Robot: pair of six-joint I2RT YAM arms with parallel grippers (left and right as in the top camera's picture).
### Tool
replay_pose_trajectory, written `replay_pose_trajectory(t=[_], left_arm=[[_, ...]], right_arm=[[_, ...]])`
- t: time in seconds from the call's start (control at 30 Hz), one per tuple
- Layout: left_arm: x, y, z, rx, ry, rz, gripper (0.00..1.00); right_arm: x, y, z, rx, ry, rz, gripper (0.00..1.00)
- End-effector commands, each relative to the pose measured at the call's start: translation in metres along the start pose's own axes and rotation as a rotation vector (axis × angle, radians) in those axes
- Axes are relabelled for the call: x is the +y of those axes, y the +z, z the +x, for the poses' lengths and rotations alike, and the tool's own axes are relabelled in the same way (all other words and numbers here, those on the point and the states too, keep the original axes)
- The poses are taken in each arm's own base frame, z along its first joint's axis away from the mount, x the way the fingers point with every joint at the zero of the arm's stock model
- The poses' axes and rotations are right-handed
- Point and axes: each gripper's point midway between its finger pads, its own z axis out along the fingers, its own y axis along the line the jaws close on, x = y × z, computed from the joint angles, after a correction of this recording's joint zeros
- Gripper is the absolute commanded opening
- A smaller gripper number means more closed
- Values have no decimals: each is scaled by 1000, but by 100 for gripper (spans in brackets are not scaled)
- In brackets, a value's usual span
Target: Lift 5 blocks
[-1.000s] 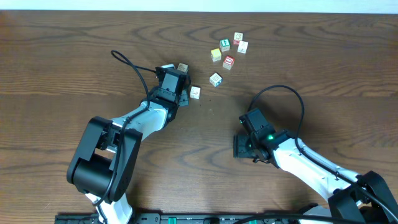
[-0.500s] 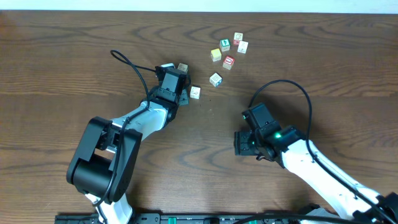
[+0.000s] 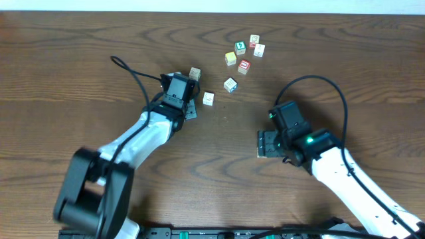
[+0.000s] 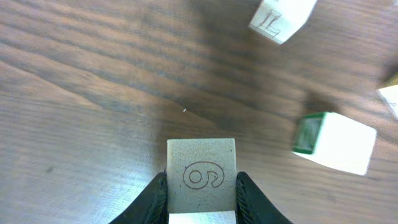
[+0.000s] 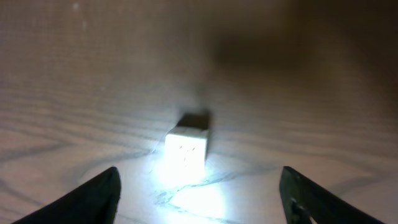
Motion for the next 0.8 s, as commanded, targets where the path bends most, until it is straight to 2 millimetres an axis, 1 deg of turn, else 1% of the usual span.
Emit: replay_pose_trajectory(t=[0.0,0.07,0.1,0.23,0.3,0.37,0.43,0.53,0.63,0.77], left_arm=[[-9,-33,-16,-66,-5,50,8],[-15,-54,-23,-103,-4,80,8],[-18,-68,-27,-130,-2,100,7],[-26,-107,-34,-211,21,154,7],[-22,-125,-34,-262,25,146,7],[-17,-136,-30,-298,27,136,8],[-16,-144,-22,-308,35,155,7],[-15,-148,-8,-306,50,173,8],[-13,-145,8,-284,45,182,8],[-16,-138,27,-242,45,186,7]], right_arm=[[-8,-16,-25,-66,-25,15,66],[-12,-22,-34,-86,-16,16,59],[-14,-26,-39,-105,-15,19,59],[-21,-42,-49,-173,-6,47,61],[-22,-52,-52,-208,-20,49,63],[-22,-63,-53,-240,-32,43,64],[-23,-72,-54,-264,-30,39,67],[-25,-82,-51,-286,-27,40,67],[-30,-87,-48,-290,-25,55,67],[-33,-87,-42,-270,-25,69,67]])
